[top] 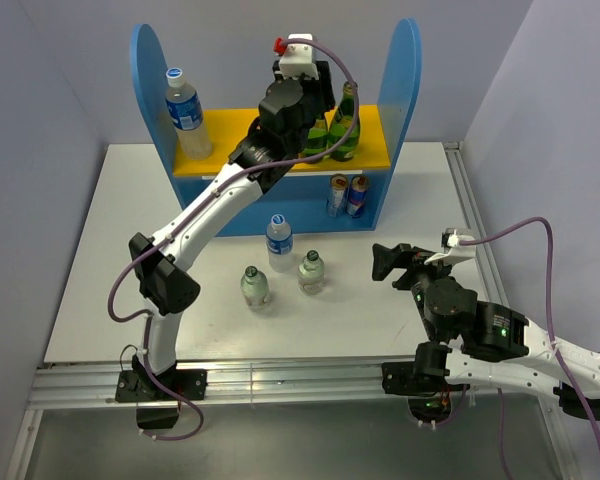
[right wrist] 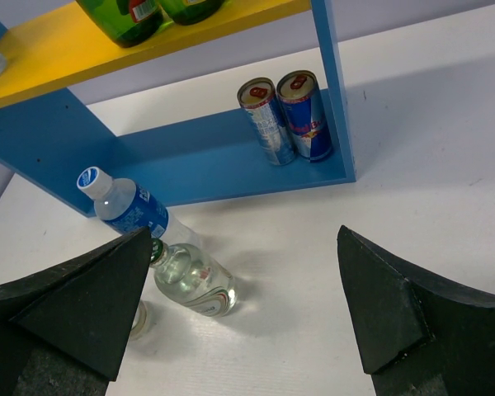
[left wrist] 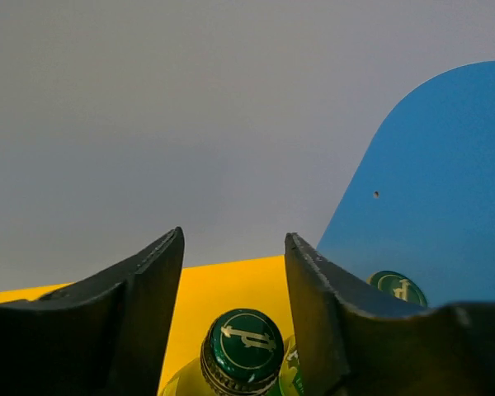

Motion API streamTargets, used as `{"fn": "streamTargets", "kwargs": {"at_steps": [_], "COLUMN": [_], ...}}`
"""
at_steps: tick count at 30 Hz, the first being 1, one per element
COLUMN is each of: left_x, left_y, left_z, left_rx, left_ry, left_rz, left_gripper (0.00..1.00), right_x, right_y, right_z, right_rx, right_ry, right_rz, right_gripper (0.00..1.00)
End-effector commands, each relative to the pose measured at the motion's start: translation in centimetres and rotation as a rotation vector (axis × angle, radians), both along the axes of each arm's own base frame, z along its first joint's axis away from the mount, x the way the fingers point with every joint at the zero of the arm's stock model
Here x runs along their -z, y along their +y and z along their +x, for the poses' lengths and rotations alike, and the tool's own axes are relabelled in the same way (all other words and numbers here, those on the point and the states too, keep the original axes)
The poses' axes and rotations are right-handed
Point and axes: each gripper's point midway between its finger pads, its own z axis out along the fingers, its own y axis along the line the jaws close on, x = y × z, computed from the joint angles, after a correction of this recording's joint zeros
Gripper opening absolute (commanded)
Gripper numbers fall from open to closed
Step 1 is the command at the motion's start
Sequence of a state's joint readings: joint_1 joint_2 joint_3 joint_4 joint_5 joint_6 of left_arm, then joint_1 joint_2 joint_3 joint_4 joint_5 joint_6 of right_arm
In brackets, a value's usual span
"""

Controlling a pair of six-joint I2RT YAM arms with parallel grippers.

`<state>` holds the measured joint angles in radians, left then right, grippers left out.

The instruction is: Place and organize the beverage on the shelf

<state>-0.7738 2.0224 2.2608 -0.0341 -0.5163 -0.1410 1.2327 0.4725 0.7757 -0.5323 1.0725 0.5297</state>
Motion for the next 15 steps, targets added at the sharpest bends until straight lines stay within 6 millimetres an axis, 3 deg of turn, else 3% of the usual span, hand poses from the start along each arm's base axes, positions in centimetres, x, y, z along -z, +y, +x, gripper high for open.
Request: {"fn": "streamTargets", "kwargs": {"at_steps": [1,2,5,11,13,15], "left_x": [-3.6,-3.2,-3.2,-4.2,-6.2,-6.2], "left_y": [0.0,0.0,0.1,1.6,2.8,3.2], "left_z": [-1.3,-1.3,-1.4,-2.2,-4.0,-5.2], "left_rx": [0.037,0.032,0.028,-0.009,-0.023,-0.029], "left_ry": [-0.08,-0.078,-0.082,-0.083,-0.108,-0.105], "left_rz": [-0.099,-0.095,-0.077,-0.072,-0.093,-0.078], "left_gripper": [0.6,0.73,0.83,0.9,0.91,0.92], "right_x": [-0.2,-0.2,-0.1,-0.1,-0.1,0.0], "right_y": [0.0,0.0,0.1,0.1,0.1,0.3], "right_z": [0.1,0.1,0.1,0.1,0.2,0.1], "right_rx": [0.009,0.012,0.012,0.014,0.014,0.009], "right_ry": [-0.013,-0.013,-0.011,-0.009,-0.007,-0.006], "right_rz": [0.019,0.02,0.013,0.011,0.007,0.004], "right_gripper": [1.0,1.0,1.0,1.0,1.0,1.0]}}
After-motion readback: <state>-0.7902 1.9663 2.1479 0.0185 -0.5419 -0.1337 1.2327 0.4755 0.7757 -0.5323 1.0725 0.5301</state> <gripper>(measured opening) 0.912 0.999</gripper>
